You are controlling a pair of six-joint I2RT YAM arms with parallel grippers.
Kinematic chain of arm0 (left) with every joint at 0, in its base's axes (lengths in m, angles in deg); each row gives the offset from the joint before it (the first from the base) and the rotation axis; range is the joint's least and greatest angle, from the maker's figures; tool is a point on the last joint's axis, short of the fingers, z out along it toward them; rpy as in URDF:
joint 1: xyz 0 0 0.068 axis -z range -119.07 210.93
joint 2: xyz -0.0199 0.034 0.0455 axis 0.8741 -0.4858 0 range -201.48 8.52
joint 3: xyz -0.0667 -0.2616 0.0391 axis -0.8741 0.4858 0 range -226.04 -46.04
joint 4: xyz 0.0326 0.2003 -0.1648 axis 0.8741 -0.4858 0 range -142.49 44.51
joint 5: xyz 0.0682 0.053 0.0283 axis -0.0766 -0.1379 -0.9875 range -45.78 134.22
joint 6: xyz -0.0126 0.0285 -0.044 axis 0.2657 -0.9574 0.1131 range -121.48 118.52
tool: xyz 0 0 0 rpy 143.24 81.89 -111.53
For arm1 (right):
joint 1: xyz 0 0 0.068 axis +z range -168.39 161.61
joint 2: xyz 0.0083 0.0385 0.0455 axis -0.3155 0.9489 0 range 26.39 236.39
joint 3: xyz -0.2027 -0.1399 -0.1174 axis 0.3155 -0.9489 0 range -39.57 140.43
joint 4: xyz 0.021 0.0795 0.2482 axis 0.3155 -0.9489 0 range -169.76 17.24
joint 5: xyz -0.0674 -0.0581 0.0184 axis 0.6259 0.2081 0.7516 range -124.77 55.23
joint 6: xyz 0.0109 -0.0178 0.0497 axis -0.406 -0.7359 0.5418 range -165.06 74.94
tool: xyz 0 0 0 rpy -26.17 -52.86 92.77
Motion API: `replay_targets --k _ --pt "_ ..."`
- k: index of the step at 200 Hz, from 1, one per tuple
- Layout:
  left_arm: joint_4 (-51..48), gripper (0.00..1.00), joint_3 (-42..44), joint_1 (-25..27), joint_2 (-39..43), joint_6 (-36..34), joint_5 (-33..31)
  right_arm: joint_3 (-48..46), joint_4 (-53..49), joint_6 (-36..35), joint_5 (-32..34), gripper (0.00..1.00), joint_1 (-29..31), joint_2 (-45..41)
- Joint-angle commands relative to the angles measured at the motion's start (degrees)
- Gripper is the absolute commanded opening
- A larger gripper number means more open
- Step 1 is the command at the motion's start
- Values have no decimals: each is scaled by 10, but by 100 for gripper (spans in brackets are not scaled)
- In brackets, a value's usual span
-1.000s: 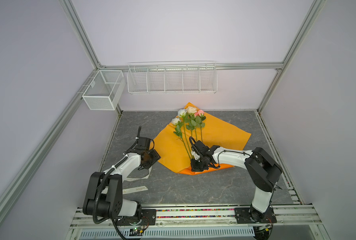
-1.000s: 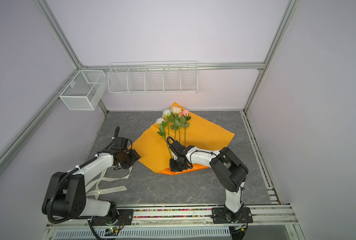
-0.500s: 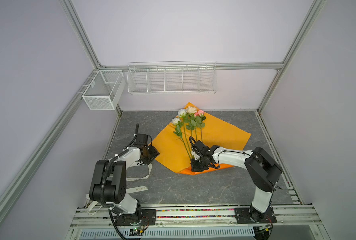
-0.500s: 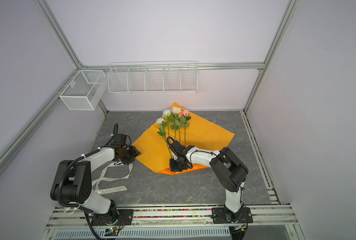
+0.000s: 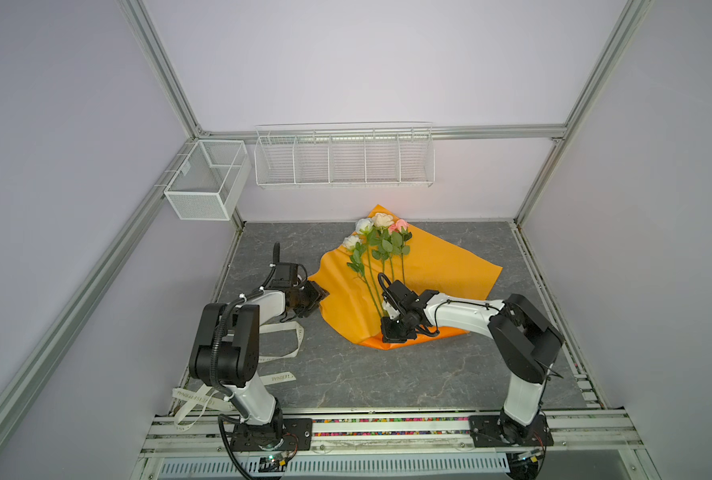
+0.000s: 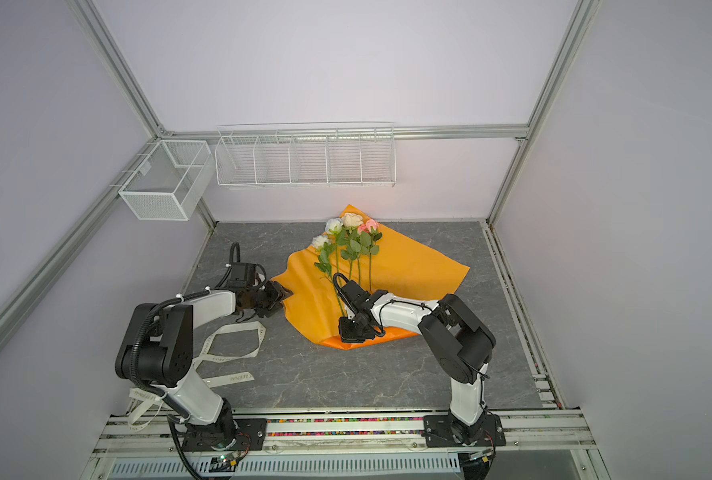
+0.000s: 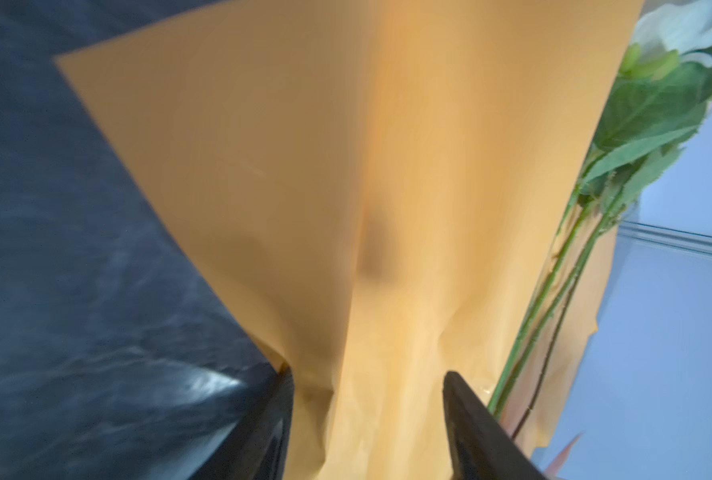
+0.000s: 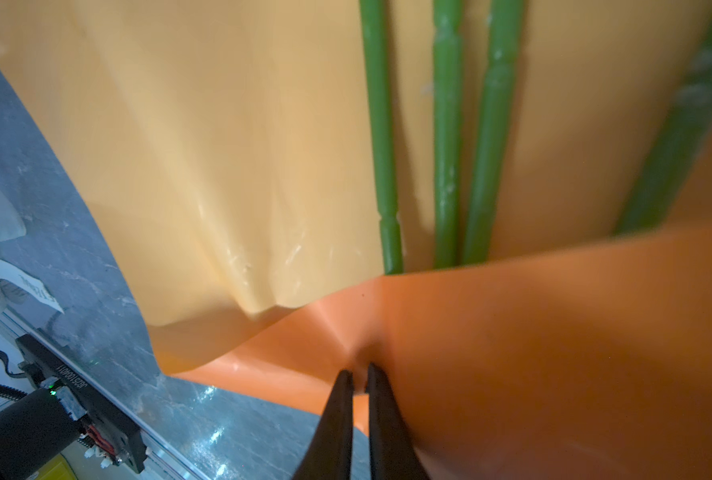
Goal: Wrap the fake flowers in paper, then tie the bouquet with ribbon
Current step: 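Grasp the sheet edge nearest the left gripper and fold it over the stems, then lift the sheet edge over the stems with the left gripper while the right holds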
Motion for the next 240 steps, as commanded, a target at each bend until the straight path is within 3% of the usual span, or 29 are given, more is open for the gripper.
replay_targets --k 1,73,116,154,172,193,240 --pt "60 60 28 6 -26 39 54 5 -19 8 18 14 -1 18" --pt "208 62 79 8 14 103 98 7 -21 6 18 15 -2 17" --pt "188 59 129 8 45 128 21 7 -22 6 18 14 -2 16" --pt "225 44 166 9 86 150 3 8 -22 6 16 15 -2 14" --pt "176 42 164 10 138 142 -29 9 -21 5 16 15 -2 11" --pt "139 34 151 19 171 127 -51 12 -19 6 16 16 -3 6" --pt "99 18 108 48 145 107 -51 17 -12 6 5 18 -9 -8"
